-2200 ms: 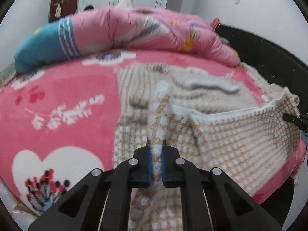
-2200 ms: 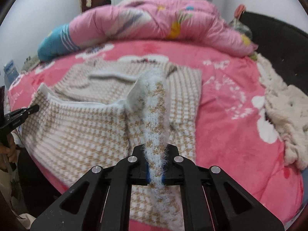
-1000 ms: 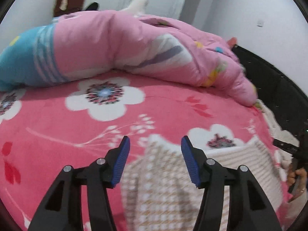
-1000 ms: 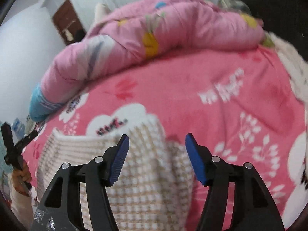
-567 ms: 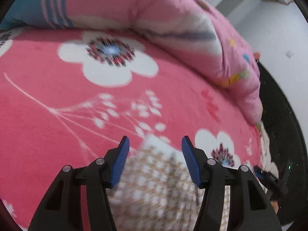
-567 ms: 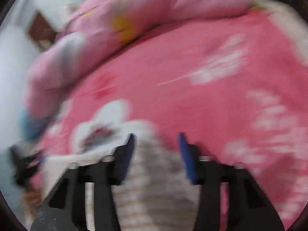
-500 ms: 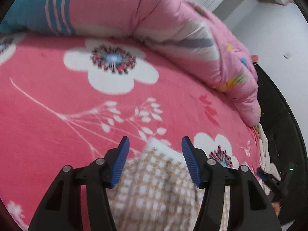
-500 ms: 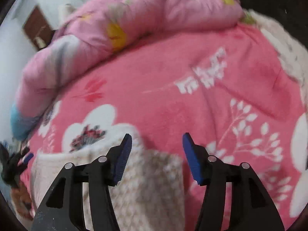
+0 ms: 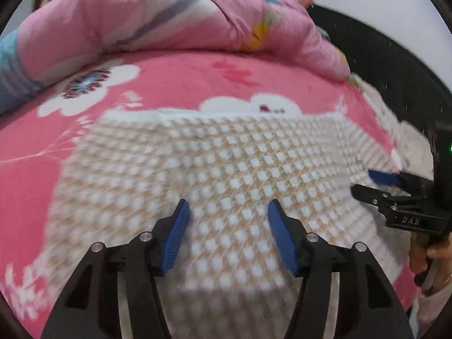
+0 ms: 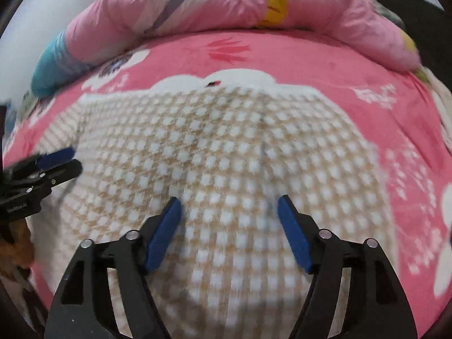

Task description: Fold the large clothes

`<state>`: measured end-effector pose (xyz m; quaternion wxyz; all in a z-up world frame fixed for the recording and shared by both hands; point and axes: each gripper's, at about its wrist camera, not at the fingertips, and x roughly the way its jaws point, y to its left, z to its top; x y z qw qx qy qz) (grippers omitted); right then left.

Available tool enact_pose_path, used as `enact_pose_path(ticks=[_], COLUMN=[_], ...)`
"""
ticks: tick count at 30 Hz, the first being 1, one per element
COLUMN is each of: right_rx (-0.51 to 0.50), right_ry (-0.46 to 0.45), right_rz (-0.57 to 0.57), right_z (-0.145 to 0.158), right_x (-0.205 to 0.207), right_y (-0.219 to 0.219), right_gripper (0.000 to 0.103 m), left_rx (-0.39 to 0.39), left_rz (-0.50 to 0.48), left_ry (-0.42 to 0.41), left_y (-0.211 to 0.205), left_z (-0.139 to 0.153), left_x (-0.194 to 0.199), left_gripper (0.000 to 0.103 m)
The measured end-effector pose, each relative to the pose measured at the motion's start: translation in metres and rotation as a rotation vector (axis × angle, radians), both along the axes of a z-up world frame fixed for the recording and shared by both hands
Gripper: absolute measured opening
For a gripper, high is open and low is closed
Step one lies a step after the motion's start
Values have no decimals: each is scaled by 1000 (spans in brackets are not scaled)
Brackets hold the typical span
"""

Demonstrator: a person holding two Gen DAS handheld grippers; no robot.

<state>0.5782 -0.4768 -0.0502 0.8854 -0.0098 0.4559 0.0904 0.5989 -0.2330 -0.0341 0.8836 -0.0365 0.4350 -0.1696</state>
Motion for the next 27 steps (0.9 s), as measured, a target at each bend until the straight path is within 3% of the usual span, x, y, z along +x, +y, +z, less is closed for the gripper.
enact_pose_path(ticks=[2,4,6,8,9,12,15,17,19,21,23,25,27], right_rx=[25,12,-26,-61,-36,48,14,-17,-80,-98,-7,3,-5], right_ry=[-67,-67,0,-19,-26,-6,-108,-96,-63,-84,-65,-120,-176], right_rz=[65,102,100,89,82,41,109,135,113,109,91,43,-22], right_z=[18,12,-24,-49,-50,-26,-5,-18,-46,-58,-37,-15,-5], right_x=[-36,-60,-63,-60,-59,-74,-115,-126,-122,-119,-126,-149,-168], right_y=[7,20,34,40,37,23,35,53,65,64,48,23,-3], right_gripper=[64,64,64,66,66,65,65,65,66,67,66,66,66], left_rx=[-9,-12,20,97,102,56,-14,32,121,155,124,32,-8], left_rz=[-57,-112,-129,-98,-88,-57,-95,-105,-71,-53,-49,-26,9], left_ry=[-88,-112,-68,11,6,-35,-100,-127,-43,-72,-99,-100,-133], left_y=[5,4,-4,-16,-20,-14,-7,-16,-31,-34,-31,-8,15], left_z=[23,25,5,-32,-43,-30,-8,-13,-48,-61,-48,-31,-22], left_x=[-34,-57,-68,-64,-61,-75,-105,-121,-116,-118,-129,-143,-155], left_gripper=[56,56,56,56,57,57,57,62,62,63,63,62,63])
